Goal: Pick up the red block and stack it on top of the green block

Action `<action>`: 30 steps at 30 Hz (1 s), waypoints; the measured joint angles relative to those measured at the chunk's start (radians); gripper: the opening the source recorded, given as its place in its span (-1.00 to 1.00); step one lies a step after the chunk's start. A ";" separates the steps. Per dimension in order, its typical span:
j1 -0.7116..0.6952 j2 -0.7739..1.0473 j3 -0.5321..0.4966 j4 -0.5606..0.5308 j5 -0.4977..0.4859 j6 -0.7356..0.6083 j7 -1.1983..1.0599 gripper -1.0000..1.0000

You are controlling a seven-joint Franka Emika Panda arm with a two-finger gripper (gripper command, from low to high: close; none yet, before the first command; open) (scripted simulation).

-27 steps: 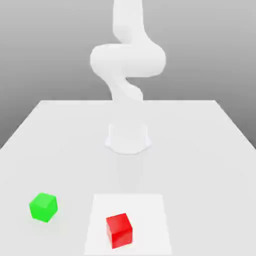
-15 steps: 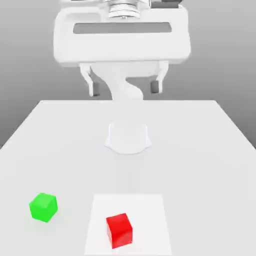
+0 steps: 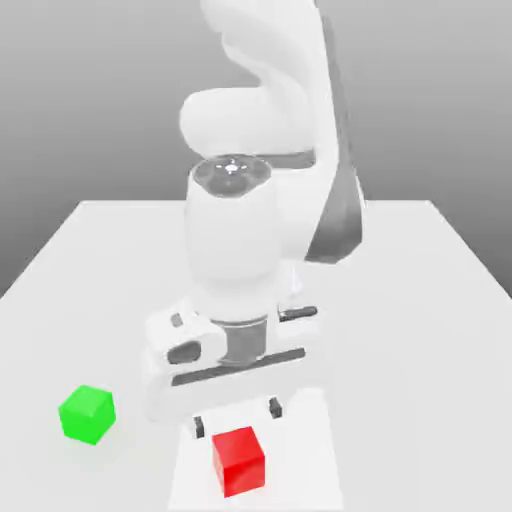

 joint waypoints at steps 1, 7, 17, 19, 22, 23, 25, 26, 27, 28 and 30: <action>-0.008 0.036 0.010 0.005 0.010 0.030 -0.008 0.00; -0.016 0.067 0.020 0.010 0.017 0.054 -0.013 -1.00; -0.020 -0.127 -0.048 -0.028 -0.025 -0.103 0.100 -1.00; -0.040 -0.144 -0.077 -0.036 -0.018 -0.113 0.163 -1.00; -0.074 -0.169 -0.125 -0.049 -0.014 -0.126 0.264 -1.00; -0.089 -0.177 -0.140 -0.053 -0.015 -0.130 0.300 -1.00; -0.121 -0.194 -0.169 -0.062 -0.020 -0.138 0.373 -1.00; -0.139 -0.202 -0.181 -0.066 -0.024 -0.141 0.411 -1.00; -0.157 -0.211 -0.193 -0.070 -0.029 -0.145 0.450 -1.00; -0.174 -0.220 -0.204 -0.074 -0.034 -0.150 0.489 -1.00; -0.208 -0.237 -0.225 -0.083 -0.049 -0.157 0.569 -1.00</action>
